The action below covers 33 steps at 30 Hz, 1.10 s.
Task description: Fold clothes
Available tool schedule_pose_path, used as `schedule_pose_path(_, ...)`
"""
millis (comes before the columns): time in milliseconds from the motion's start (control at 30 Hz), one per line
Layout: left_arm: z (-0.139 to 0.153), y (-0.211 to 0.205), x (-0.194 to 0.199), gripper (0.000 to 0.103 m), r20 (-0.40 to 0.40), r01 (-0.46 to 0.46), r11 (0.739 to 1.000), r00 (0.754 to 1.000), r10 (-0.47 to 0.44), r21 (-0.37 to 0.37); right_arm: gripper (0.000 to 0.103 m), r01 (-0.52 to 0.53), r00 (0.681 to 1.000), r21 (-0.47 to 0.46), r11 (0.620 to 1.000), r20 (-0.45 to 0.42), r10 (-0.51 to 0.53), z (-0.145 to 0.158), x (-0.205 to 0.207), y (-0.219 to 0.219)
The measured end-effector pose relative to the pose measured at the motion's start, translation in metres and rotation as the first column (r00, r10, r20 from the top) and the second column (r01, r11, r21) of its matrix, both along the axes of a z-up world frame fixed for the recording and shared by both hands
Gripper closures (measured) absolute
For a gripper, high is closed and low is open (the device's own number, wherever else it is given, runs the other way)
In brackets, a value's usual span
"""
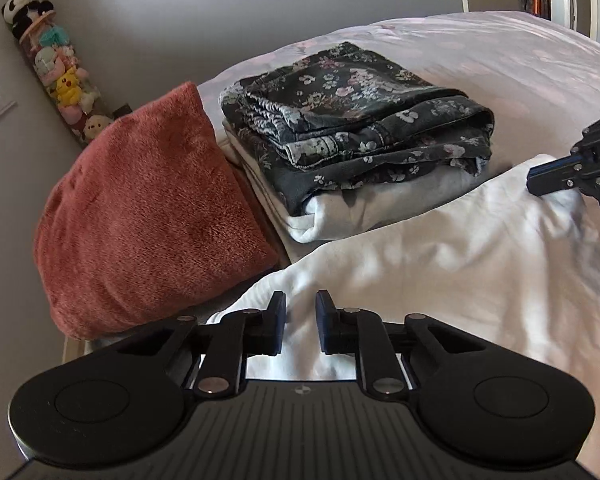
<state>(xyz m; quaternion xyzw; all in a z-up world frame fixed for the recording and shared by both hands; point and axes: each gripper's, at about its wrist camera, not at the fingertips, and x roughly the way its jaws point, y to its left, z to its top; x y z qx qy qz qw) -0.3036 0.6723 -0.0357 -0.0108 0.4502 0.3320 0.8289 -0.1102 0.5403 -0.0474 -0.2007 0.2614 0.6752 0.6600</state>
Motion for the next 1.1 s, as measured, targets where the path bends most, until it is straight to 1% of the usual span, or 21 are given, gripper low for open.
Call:
schedule_pose_path(133, -0.028, 0.013, 0.004, 0.092, 0.004, -0.047, 0.997, 0.999, 0.047, -0.068, 0.103, 0.033, 0.999, -0.076, 0.997, -0.002, -0.033, -0.034, 0.015, 0.006)
schedule_pose_path(200, -0.035, 0.016, 0.005, 0.092, -0.004, -0.065, 0.994, 0.998, 0.065, -0.086, 0.103, 0.059, 0.998, -0.114, 0.992, -0.017, -0.061, -0.050, 0.025, 0.008)
schedule_pose_path(267, -0.039, 0.011, 0.010, 0.092, -0.048, -0.049, 0.997, 0.998, 0.047, -0.052, 0.103, 0.076, 0.996, -0.145, 0.987, -0.036, -0.081, -0.063, 0.034, 0.008)
schedule_pose_path(333, -0.037, 0.009, 0.008, 0.092, -0.058, -0.051, 0.998, 0.997, 0.048, -0.048, 0.103, 0.075, 0.994, -0.157, 0.985, -0.066, -0.087, -0.070, 0.040, 0.004)
schedule_pose_path(400, -0.030, 0.008, 0.004, 0.092, -0.044, -0.063, 0.997, 0.997, 0.061, -0.047, 0.103, 0.077, 0.993, -0.153, 0.985, -0.077, -0.090, -0.066, 0.043, 0.000)
schedule_pose_path(500, -0.010, 0.000, -0.009, 0.091, -0.021, -0.073, 0.997, 0.997, 0.073, -0.006, 0.103, 0.090, 0.991, -0.135, 0.987, -0.083, -0.101, -0.052, 0.047, -0.010)
schedule_pose_path(567, 0.006, -0.007, -0.022, 0.091, -0.005, -0.080, 0.996, 0.997, 0.080, 0.032, 0.102, 0.086, 0.993, -0.098, 0.991, -0.069, -0.093, -0.037, 0.046, -0.020)
schedule_pose_path(633, 0.021, -0.011, -0.033, 0.091, 0.017, -0.096, 0.994, 0.995, 0.095, 0.044, 0.098, 0.074, 0.995, -0.053, 0.996, -0.059, -0.077, -0.022, 0.042, -0.029)
schedule_pose_path(700, 0.029, -0.013, -0.038, 0.091, 0.022, -0.111, 0.992, 0.994, 0.110, 0.053, 0.098, 0.053, 0.997, -0.005, 0.999, -0.060, -0.053, -0.008, 0.036, -0.033)
schedule_pose_path(767, 0.032, -0.012, -0.039, 0.091, 0.029, -0.119, 0.991, 0.993, 0.118, 0.057, 0.098, 0.030, 0.998, 0.019, 0.999, -0.057, -0.029, 0.000, 0.027, -0.031)
schedule_pose_path(833, 0.030, -0.006, -0.036, 0.091, 0.057, -0.115, 0.993, 0.992, 0.113, 0.031, 0.098, 0.006, 0.999, 0.016, 1.000, -0.046, -0.006, 0.004, 0.016, -0.025)
schedule_pose_path(900, 0.026, -0.005, -0.027, 0.091, 0.070, -0.093, 0.996, 0.993, 0.093, 0.002, 0.098, -0.016, 0.998, 0.005, 1.000, -0.059, 0.017, 0.005, 0.007, -0.022)
schedule_pose_path(1033, 0.017, -0.027, -0.015, 0.091, 0.047, -0.021, 0.999, 0.999, 0.022, -0.028, 0.098, -0.081, 0.993, -0.008, 0.997, -0.089, 0.080, 0.007, -0.014, -0.031)
schedule_pose_path(1100, 0.012, -0.041, -0.011, 0.091, 0.035, 0.006, 0.999, 0.999, -0.005, -0.038, 0.098, -0.104, 0.991, -0.023, 0.994, -0.084, 0.101, 0.003, -0.022, -0.034)
